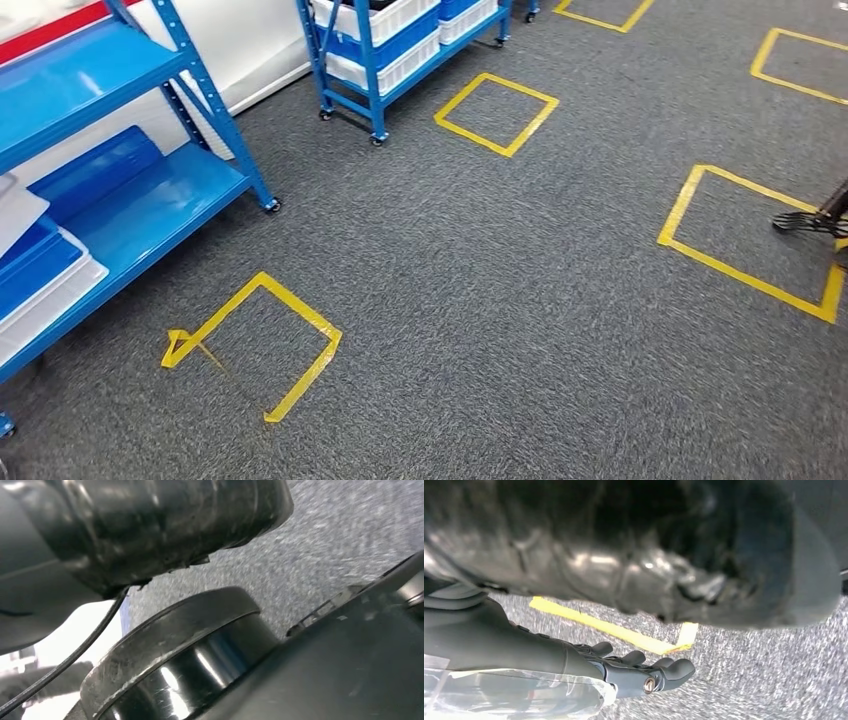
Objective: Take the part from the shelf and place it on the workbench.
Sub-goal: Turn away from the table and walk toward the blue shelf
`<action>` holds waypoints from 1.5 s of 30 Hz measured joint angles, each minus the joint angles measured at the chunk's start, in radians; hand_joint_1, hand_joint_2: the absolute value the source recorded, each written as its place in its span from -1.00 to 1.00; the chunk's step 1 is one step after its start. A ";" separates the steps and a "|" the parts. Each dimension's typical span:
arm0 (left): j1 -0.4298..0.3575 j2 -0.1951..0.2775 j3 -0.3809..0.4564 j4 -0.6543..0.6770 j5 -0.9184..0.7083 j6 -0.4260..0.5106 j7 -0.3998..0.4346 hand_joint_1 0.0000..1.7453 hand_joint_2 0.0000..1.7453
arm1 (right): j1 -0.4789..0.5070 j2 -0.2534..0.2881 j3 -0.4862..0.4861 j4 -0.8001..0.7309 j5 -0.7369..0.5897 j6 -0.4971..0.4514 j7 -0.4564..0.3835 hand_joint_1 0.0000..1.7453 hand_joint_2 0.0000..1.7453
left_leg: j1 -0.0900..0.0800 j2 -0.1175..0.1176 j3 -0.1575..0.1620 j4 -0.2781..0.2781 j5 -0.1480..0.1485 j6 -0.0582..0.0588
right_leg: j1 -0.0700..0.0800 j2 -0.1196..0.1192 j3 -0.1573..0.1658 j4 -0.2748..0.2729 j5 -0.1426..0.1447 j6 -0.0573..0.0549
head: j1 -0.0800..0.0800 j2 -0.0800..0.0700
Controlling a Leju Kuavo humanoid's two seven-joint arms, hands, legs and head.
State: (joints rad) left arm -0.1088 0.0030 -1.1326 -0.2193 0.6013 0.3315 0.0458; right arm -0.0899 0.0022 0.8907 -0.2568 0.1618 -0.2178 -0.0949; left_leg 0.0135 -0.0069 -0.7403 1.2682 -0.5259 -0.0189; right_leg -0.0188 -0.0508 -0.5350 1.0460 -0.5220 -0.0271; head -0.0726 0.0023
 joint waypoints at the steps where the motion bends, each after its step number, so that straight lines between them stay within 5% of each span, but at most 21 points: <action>1: 0.001 0.000 0.000 0.000 0.004 -0.002 0.000 -1.00 -1.00 | -0.001 0.000 0.002 0.000 0.001 0.001 0.003 -1.00 -1.00 | -0.001 0.007 0.028 -0.055 0.033 0.004 | 0.001 -0.011 0.004 0.000 -0.003 0.001 | 0.000 0.000; 3: 0.000 0.000 0.000 0.000 0.016 -0.006 -0.001 -1.00 -1.00 | -0.004 0.000 0.007 0.000 0.003 0.001 0.013 -1.00 -1.00 | -0.012 0.045 0.091 -0.178 0.076 0.016 | 0.004 -0.032 0.013 -0.001 -0.011 0.007 | 0.000 0.000; 5: -0.003 0.000 0.004 0.000 0.029 -0.007 -0.003 -1.00 -1.00 | -0.008 0.000 0.012 -0.001 0.004 0.004 0.022 -1.00 -1.00 | -0.023 0.064 0.118 -0.230 0.081 0.028 | 0.007 -0.050 0.020 -0.004 -0.017 0.017 | 0.001 0.000; 7: -0.001 0.000 0.007 0.000 0.035 -0.007 -0.003 -1.00 -1.00 | -0.012 0.001 0.015 -0.003 0.004 0.006 0.027 -1.00 -1.00 | -0.023 0.043 0.122 -0.240 0.082 0.037 | 0.009 -0.066 0.029 -0.011 -0.022 0.027 | 0.002 0.000; 10: 0.002 0.000 0.009 0.000 0.035 -0.006 0.000 -1.00 -1.00 | -0.016 0.001 0.019 -0.006 0.004 0.008 0.029 -1.00 -1.00 | -0.014 0.011 0.141 -0.265 0.090 0.053 | 0.005 -0.011 0.011 0.048 -0.064 0.039 | 0.008 0.000; 13: -0.003 0.000 0.009 0.000 0.029 -0.005 0.007 -1.00 -1.00 | -0.013 0.001 0.024 -0.006 0.002 0.016 0.030 -1.00 -1.00 | -0.015 -0.025 0.144 -0.267 0.089 0.062 | 0.002 0.042 -0.084 0.219 -0.129 0.042 | 0.013 0.000; 15: -0.002 -0.001 0.009 0.000 0.021 -0.003 0.012 -1.00 -1.00 | -0.012 0.000 0.028 -0.006 0.000 0.020 0.030 -1.00 -1.00 | -0.015 -0.053 0.145 -0.263 0.086 0.061 | 0.000 0.049 -0.107 0.231 -0.102 0.044 | 0.013 0.000; 18: -0.001 -0.001 0.009 0.000 0.013 -0.001 0.017 -1.00 -1.00 | -0.015 0.000 0.031 -0.006 -0.004 0.022 0.031 -1.00 -1.00 | -0.014 -0.095 0.141 -0.244 0.077 0.050 | -0.009 0.103 -0.050 0.070 0.000 0.043 | 0.013 0.000; 20: -0.003 -0.001 0.009 0.000 0.010 0.000 0.019 -1.00 -1.00 | -0.016 0.000 0.032 -0.006 -0.009 0.022 0.031 -1.00 -1.00 | -0.012 -0.118 0.132 -0.234 0.073 0.039 | -0.010 0.140 -0.031 0.017 0.014 0.038 | 0.013 0.000; 22: -0.002 0.000 0.009 0.000 0.007 0.000 0.021 -1.00 -1.00 | -0.018 -0.001 0.033 -0.006 -0.015 0.022 0.030 -1.00 -1.00 | -0.008 -0.140 0.125 -0.236 0.077 0.027 | -0.006 0.124 -0.026 0.012 0.015 0.027 | 0.013 0.000; 23: 0.000 0.000 0.009 0.000 0.006 0.001 0.022 -1.00 -1.00 | -0.018 -0.001 0.033 -0.006 -0.018 0.022 0.030 -1.00 -1.00 | -0.008 -0.132 0.122 -0.232 0.075 0.022 | -0.005 0.111 -0.020 0.007 0.017 0.019 | 0.013 0.000; 25: 0.002 0.002 0.009 0.000 0.004 0.001 0.023 -1.00 -1.00 | -0.019 0.000 0.033 -0.007 -0.022 0.022 0.029 -1.00 -1.00 | -0.010 -0.079 0.097 -0.182 0.048 0.012 | -0.006 0.081 -0.009 -0.005 0.022 0.005 | 0.007 0.000; 27: -0.002 0.002 0.009 0.000 0.000 0.001 0.023 -1.00 -1.00 | -0.017 0.000 0.033 -0.007 -0.023 0.021 0.029 -1.00 -1.00 | -0.009 -0.021 0.037 -0.064 -0.007 0.004 | -0.002 0.049 -0.004 -0.009 0.020 -0.004 | 0.001 0.000; 29: -0.002 0.001 0.009 0.000 -0.002 0.001 0.022 -1.00 -1.00 | -0.016 -0.001 0.033 -0.006 -0.023 0.021 0.029 -1.00 -1.00 | -0.003 -0.006 -0.013 0.026 -0.031 -0.002 | 0.001 0.016 -0.001 -0.009 0.014 -0.006 | 0.001 0.000; 31: 0.001 0.001 0.009 0.000 -0.002 0.001 0.022 -1.00 -1.00 | -0.017 -0.001 0.033 -0.006 -0.023 0.021 0.029 -1.00 -1.00 | 0.000 0.005 0.006 -0.016 0.011 -0.004 | 0.002 -0.012 0.007 -0.009 0.006 -0.004 | 0.001 0.000; 33: 0.001 0.001 0.009 0.000 -0.002 0.001 0.022 -1.00 -1.00 | -0.018 -0.001 0.033 -0.006 -0.023 0.021 0.029 -1.00 -1.00 | -0.005 0.050 0.076 -0.148 0.070 0.003 | 0.004 -0.035 0.019 -0.009 -0.004 0.004 | 0.001 0.000; 35: -0.002 0.001 0.008 0.000 -0.002 0.002 0.022 -1.00 -1.00 | -0.019 -0.001 0.033 -0.006 -0.023 0.021 0.029 -1.00 -1.00 | -0.015 0.083 0.116 -0.224 0.088 0.017 | 0.008 -0.054 0.028 -0.010 -0.013 0.015 | 0.003 0.000; 38: -0.001 0.002 0.009 0.000 -0.002 0.003 0.021 -1.00 -1.00 | -0.023 -0.001 0.033 -0.007 -0.023 0.021 0.028 -1.00 -1.00 | -0.020 0.056 0.122 -0.239 0.085 0.036 | 0.008 -0.073 0.044 -0.016 -0.023 0.031 | 0.005 0.000; 40: 0.001 0.003 0.009 0.000 0.000 0.004 0.018 -1.00 -1.00 | -0.026 -0.001 0.033 -0.009 -0.025 0.019 0.027 -1.00 -1.00 | -0.015 0.031 0.134 -0.253 0.088 0.048 | 0.003 -0.027 0.032 0.024 -0.052 0.039 | 0.011 0.000; 43: -0.004 0.003 0.008 0.000 0.002 0.003 0.013 -1.00 -1.00 | -0.023 -0.001 0.033 -0.009 -0.032 0.018 0.025 -1.00 -1.00 | -0.015 -0.006 0.140 -0.257 0.087 0.060 | 0.002 0.042 -0.065 0.203 -0.128 0.039 | 0.019 0.000; 45: -0.004 0.002 0.008 0.000 0.003 0.000 0.011 -1.00 -1.00 | -0.020 -0.001 0.033 -0.009 -0.037 0.019 0.025 -1.00 -1.00 | -0.016 -0.031 0.143 -0.254 0.083 0.064 | 0.002 0.049 -0.109 0.254 -0.116 0.039 | 0.020 0.000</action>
State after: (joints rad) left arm -0.1132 0.0052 -1.1242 -0.2193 0.6039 0.3317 0.0572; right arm -0.1099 0.0015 0.9239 -0.2656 0.1248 -0.1985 -0.0698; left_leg -0.0026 -0.0376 -0.5975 1.0140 -0.4430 0.0450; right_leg -0.0170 -0.0022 -0.6442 1.3001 -0.6379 0.0121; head -0.0526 0.0023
